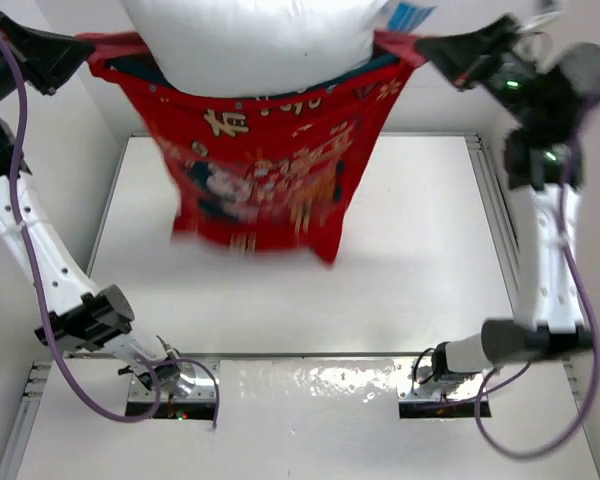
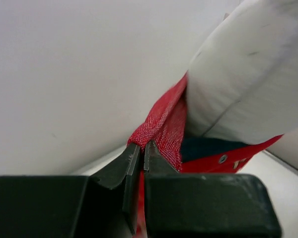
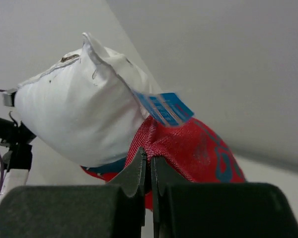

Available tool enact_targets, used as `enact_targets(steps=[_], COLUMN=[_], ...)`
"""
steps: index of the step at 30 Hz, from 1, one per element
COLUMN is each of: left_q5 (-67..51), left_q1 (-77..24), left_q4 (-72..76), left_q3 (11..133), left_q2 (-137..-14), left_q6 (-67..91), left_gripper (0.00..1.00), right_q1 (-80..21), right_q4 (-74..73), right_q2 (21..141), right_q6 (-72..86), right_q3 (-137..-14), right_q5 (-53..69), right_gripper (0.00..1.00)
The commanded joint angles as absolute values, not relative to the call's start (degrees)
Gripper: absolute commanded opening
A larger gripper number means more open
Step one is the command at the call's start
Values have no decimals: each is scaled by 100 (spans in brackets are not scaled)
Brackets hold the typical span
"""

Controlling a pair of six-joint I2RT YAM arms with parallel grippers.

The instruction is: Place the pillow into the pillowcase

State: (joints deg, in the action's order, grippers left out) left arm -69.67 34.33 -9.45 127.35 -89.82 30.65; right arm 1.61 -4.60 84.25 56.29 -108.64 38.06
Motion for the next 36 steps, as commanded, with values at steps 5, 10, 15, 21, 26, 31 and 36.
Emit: enact_targets(steps=[5,10,15,21,26,31,36], left_q5=[-6055,-5863,-6090,-5643,-5590,-5142,-4587], left_q1=[3946,3551,3657,3182,3278,2859,2749], left_q4=[281,-409,-1326,-3416,-2114,-1343,-1701], left_q3=[13201,12524,12755,12180,13799,12416,14931], left_q2=[-8588,-8437,-8693,-9068,-9466,-9001,-10639], left_q6=[2971,2252,1698,107,1280,1233,1603], left_gripper=[0,0,0,0,0,0,0], right_q1=[870,756,932,195,447,379,816], right_q4=[1406,1119,1299,-489,-268,246,-556], right_q2=[7498,8169,7973,8891,9343,8440,10402], right_q6=[5467,5790,6126,5381,5333,4995,5964], right_q3=[-11453,-11599,-10703,-11910,-13360,-11114,-14956], right_q5=[2796,2846,2499,3313,2585,2566,2682], right_gripper=[0,0,0,0,0,0,0])
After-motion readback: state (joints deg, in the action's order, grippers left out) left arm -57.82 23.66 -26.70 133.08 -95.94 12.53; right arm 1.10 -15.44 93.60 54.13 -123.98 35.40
